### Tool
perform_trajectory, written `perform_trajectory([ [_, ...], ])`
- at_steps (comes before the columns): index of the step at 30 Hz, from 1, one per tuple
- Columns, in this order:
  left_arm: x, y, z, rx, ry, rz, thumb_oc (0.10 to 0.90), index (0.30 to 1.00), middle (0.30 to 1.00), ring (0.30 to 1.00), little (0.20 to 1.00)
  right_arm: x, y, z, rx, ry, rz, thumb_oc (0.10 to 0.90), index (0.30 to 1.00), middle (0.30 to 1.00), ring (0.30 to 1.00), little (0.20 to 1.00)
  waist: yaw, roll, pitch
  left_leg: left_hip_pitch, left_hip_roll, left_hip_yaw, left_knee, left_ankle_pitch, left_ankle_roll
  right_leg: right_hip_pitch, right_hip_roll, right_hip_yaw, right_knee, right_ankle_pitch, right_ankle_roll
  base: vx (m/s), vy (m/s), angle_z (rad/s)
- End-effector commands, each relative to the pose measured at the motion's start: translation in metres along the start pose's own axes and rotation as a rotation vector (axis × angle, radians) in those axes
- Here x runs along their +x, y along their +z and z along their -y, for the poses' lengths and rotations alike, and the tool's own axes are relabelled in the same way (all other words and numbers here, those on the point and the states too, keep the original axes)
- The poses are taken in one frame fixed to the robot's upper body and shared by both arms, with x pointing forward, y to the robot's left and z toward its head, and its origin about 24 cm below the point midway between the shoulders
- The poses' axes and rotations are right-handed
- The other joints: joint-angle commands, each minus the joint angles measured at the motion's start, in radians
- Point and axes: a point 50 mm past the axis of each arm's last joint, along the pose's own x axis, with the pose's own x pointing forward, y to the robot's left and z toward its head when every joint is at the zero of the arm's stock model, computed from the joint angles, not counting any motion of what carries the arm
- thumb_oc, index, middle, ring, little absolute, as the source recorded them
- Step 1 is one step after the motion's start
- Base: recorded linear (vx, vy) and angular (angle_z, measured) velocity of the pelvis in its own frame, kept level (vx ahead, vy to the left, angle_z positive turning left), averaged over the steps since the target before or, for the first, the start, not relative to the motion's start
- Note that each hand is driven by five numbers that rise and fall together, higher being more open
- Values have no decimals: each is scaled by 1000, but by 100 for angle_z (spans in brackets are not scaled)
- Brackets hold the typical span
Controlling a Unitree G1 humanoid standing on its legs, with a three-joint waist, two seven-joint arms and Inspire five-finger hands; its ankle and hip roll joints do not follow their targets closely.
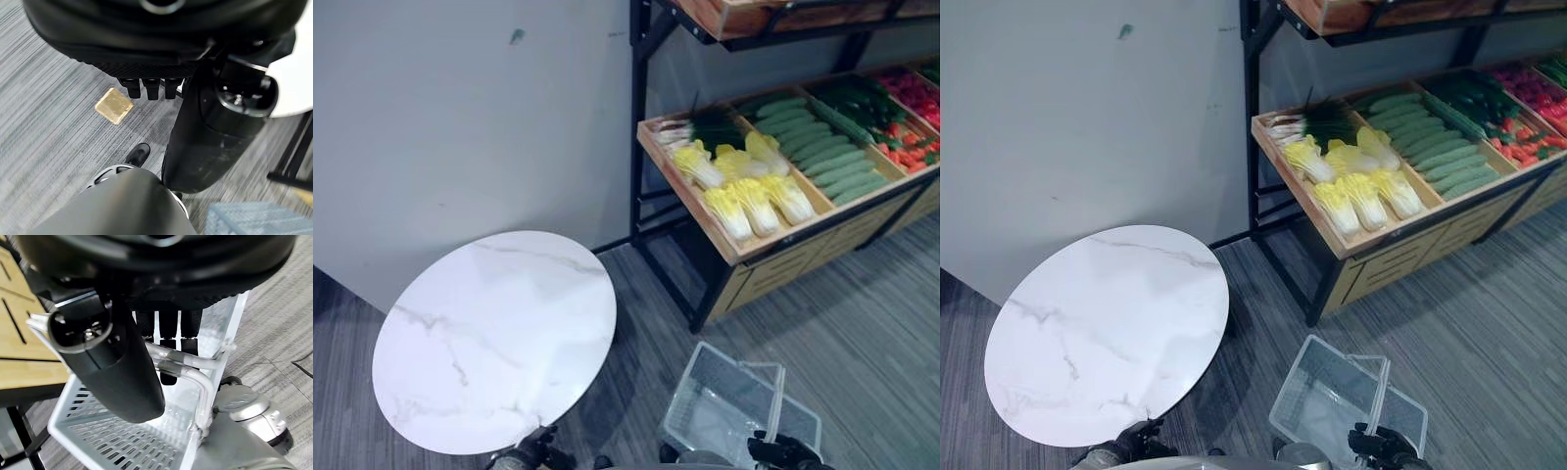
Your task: Get the vegetables into the basket
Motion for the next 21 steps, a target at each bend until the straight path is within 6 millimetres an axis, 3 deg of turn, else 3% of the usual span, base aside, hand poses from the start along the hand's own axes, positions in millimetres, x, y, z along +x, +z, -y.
perform_trajectory([
  [1, 2, 10, -4, 78, -2, 19, 900, 1000, 1000, 1000, 1000, 2, 45, 3, 22, -7, 182, 400, 300, 300, 300, 300, -42, 5, 6, 38, -57, 63, 11, -135, -7, -105, -39, -8, 19, 115, 135, -67, 156, -23],
  [4, 2, 11, -6, 75, 5, 21, 900, 1000, 1000, 1000, 1000, 2, 49, 0, 5, 6, 192, 400, 300, 300, 300, 300, -40, 6, 10, 36, -56, 90, 11, -138, -7, -120, -42, -11, 16, 120, 141, -16, 87, -59],
  [5, 1, 10, -9, 56, 17, 18, 900, 1000, 1000, 1000, 1000, 2, 54, -8, -26, 36, 211, 400, 300, 300, 300, 300, -34, 5, 16, 34, -52, 128, 11, -140, -8, -137, -57, -58, 12, 134, 144, -9, 32, -63],
  [7, 1, 11, -11, 47, 24, 21, 900, 1000, 1000, 1000, 1000, 2, 55, -11, -33, 44, 212, 400, 300, 300, 300, 300, -29, 4, 20, 33, -46, 143, 11, -139, -9, -148, -67, -97, 23, 136, 140, -27, 4, -74],
  [8, 1, 11, -16, 30, 44, 22, 900, 1000, 1000, 1000, 1000, 2, 52, -14, -46, 56, 205, 400, 300, 300, 300, 300, -8, 10, 25, 32, -27, 181, 11, -136, -14, -152, -107, -268, 55, 86, 119, -31, -20, -72],
  [9, 1, 11, -16, 30, 44, 22, 900, 1000, 1000, 1000, 1000, 2, 52, -14, -47, 56, 205, 400, 300, 300, 300, 300, -10, 9, 25, 32, -27, 179, 11, -136, -14, -152, -108, -270, 58, 84, 119, -22, -34, -65],
  [11, -2, 1, -25, -19, 72, -2, 900, 1000, 1000, 1000, 1000, 3, 47, -21, -81, 79, 184, 400, 300, 300, 300, 300, 18, 6, 23, 32, -9, 233, 11, -133, -22, -135, -152, -429, 81, 52, 103, -8, -55, -61],
  [12, -2, -4, -26, -35, 77, -14, 900, 1000, 1000, 1000, 1000, 3, 48, -23, -92, 87, 181, 400, 300, 300, 300, 300, 29, 1, 19, 30, -5, 245, 11, -132, -26, -123, -162, -467, 73, 53, 101, -3, -48, -59],
  [14, -3, -7, -25, -43, 78, -24, 900, 1000, 1000, 1000, 1000, 4, 49, -27, -110, 97, 177, 400, 300, 300, 300, 300, 38, -4, 14, 29, -4, 254, 11, -131, -29, -105, -166, -497, 50, 62, 106, 39, -77, -77],
  [16, -4, -15, -22, -55, 69, -49, 900, 1000, 1000, 1000, 1000, 5, 47, -30, -112, 107, 165, 400, 300, 300, 300, 300, 53, -19, -4, 40, -7, 248, 11, -133, -32, -79, -150, -472, 3, 80, 108, 140, -187, -46],
  [21, -4, -18, -14, -52, 48, -65, 900, 1000, 1000, 1000, 1000, 5, 46, -31, -109, 113, 161, 400, 300, 300, 300, 300, 55, -22, -9, 60, -1, 241, 11, -134, -43, -57, -133, -471, -3, 55, 97, 93, -125, -10],
])
